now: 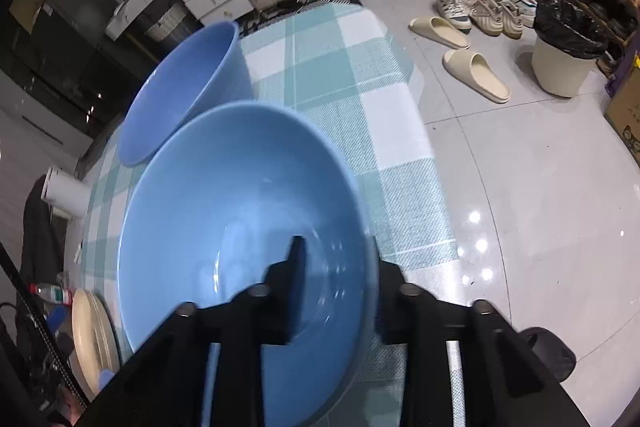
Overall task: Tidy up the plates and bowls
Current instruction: 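Lift the middle blue bowl with the right tool while the left tool grasps another blue bowl's rim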
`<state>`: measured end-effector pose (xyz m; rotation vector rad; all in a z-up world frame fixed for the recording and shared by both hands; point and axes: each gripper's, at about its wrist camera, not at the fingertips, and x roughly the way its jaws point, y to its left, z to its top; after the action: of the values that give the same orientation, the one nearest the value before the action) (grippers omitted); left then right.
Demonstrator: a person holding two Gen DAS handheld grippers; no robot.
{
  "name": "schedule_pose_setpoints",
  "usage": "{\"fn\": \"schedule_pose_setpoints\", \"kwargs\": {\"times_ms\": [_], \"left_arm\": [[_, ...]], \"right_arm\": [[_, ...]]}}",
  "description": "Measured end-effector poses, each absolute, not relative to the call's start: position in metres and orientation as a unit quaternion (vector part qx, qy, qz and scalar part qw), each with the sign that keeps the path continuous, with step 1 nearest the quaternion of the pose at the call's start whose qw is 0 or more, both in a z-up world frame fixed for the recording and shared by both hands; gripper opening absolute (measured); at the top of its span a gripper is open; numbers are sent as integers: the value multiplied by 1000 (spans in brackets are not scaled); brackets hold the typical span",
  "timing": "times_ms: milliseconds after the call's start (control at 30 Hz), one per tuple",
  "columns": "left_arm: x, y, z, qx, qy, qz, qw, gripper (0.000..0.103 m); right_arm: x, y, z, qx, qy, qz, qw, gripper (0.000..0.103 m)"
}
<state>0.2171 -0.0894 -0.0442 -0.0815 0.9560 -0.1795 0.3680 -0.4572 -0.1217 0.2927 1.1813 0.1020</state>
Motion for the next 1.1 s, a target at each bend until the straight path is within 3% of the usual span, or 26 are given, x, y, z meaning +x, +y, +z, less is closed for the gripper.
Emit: {"fn": "schedule_pose_setpoints", "kwargs": {"times_ms": [167,267,1100], "left_arm": [[216,-86,-44,-41,458,-88,884,94],[212,-85,-45,-44,461,-88,882,94],[188,-68,-52,-64,467,-85,878,94]], "right_arm": [[363,-458,-123,136,561,49,815,13],[360,-457,-123,139,566,55,811,11],[345,-409,-123,101,591,111,792,11]]}}
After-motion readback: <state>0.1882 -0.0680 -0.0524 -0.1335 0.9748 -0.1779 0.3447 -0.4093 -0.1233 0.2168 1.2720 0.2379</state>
